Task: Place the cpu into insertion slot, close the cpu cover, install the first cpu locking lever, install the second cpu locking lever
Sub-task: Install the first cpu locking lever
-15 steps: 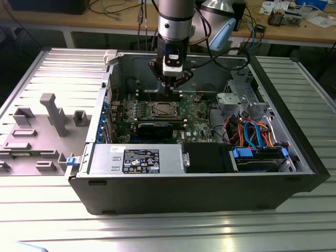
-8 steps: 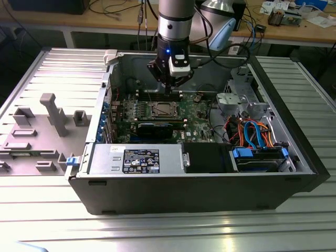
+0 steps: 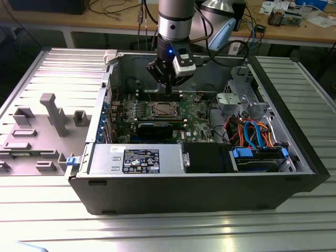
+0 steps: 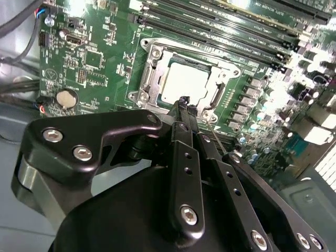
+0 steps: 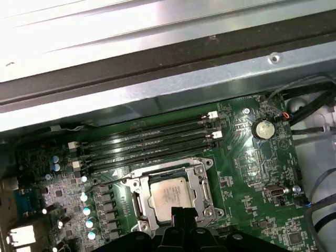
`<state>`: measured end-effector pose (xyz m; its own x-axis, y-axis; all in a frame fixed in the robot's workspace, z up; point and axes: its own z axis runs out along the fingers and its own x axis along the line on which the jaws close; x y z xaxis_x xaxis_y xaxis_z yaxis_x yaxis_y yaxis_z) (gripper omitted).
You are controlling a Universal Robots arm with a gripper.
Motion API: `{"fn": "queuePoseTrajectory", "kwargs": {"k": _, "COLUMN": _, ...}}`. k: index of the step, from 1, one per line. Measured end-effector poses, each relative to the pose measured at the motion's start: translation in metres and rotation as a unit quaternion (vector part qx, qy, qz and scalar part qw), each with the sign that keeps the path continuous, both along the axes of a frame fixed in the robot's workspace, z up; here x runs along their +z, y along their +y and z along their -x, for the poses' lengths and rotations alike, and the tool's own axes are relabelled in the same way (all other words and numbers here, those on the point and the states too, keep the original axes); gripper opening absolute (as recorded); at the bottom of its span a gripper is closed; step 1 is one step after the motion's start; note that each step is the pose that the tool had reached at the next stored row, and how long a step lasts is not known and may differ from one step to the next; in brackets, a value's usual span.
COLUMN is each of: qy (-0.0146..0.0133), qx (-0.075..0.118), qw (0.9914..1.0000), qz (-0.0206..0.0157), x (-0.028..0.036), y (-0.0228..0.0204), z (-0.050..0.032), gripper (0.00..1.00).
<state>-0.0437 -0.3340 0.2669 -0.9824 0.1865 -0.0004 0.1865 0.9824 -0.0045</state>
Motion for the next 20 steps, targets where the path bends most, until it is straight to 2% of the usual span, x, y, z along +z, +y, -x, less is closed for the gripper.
{"fn": "queuePoseTrajectory", "kwargs": {"k": 1, "qy": 0.0000, "qx": 0.019, "qw": 0.99982, "qz": 0.0000, "x": 0.0000, "y": 0.0000, "z": 0.0000, "gripper": 0.11}}
{"fn": "queuePoseTrajectory", "kwargs": {"k": 2, "qy": 0.0000, "qx": 0.030, "qw": 0.99954, "qz": 0.0000, "x": 0.0000, "y": 0.0001, "z": 0.0000, "gripper": 0.11}}
{"fn": "queuePoseTrajectory", "kwargs": {"k": 6, "qy": 0.0000, "qx": 0.058, "qw": 0.99829, "qz": 0.0000, "x": 0.0000, "y": 0.0002, "z": 0.0000, "gripper": 0.11}}
{"fn": "queuePoseTrajectory", "kwargs": {"k": 20, "qy": 0.0000, "qx": 0.059, "qw": 0.99823, "qz": 0.0000, "x": 0.0000, "y": 0.0002, "z": 0.0000, "gripper": 0.11}}
